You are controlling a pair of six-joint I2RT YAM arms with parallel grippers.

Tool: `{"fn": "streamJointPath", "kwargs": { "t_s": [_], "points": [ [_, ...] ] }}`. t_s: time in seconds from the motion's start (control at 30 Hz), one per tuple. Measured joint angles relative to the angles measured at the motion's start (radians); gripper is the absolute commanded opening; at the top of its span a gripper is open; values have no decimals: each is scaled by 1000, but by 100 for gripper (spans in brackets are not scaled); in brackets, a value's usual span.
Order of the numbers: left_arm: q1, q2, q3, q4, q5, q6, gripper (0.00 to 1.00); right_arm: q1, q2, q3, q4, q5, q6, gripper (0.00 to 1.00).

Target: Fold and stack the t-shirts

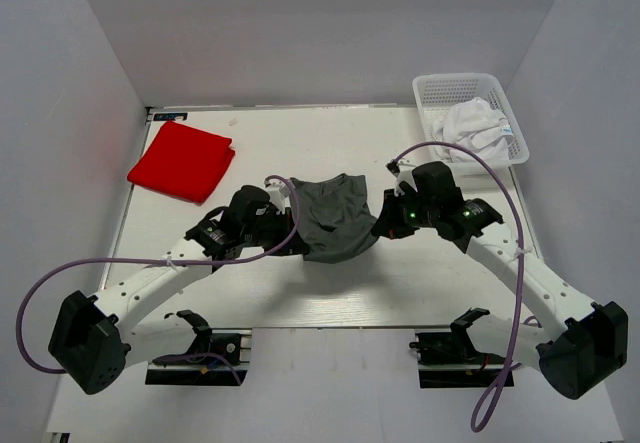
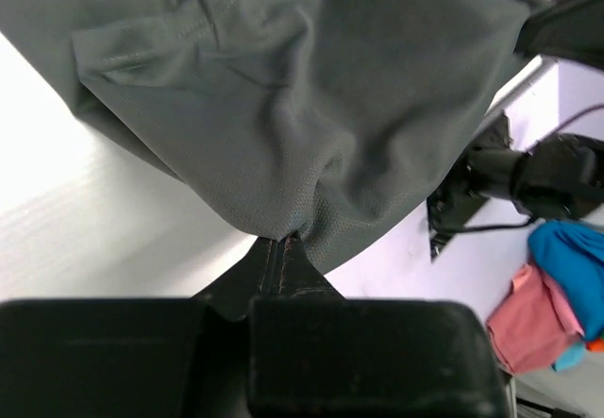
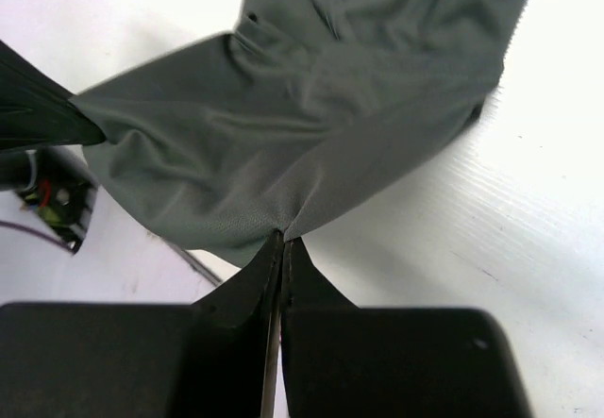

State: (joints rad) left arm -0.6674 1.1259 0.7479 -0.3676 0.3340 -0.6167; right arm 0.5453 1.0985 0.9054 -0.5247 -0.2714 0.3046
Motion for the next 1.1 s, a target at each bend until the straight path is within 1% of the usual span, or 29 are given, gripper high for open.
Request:
{"fn": "streamJointPath", "kwargs": {
  "t_s": [0.13, 0.23, 0.33, 0.5, 0.7, 0.83, 0.97, 1.1],
  "points": [
    [-4, -51, 3, -38, 5, -11, 0, -1, 1, 58, -40, -34, -17, 0],
    [-4, -74, 19, -55, -20, -24, 0, -3, 10, 93, -58, -48, -22, 0],
    [-4, -80, 44, -67, -83, -43, 0, -15, 43, 126, -61, -51, -23, 0],
    [6, -57, 126, -99, -235, -77, 0, -45, 124, 174, -59, -59, -19, 0],
    [11, 79, 276, -129, -414, -92, 0, -92, 208, 233, -50, -65, -5, 0],
    [17, 179, 332, -134, -512, -101, 0, -119, 268, 267, -31, -73, 2, 0],
    [28, 253, 367, -131, -584, -107, 0, -137, 346, 309, -11, -71, 3, 0],
    [56, 338, 460, -124, -622, -104, 0, -163, 417, 361, 10, -69, 6, 0]
  ]
}}
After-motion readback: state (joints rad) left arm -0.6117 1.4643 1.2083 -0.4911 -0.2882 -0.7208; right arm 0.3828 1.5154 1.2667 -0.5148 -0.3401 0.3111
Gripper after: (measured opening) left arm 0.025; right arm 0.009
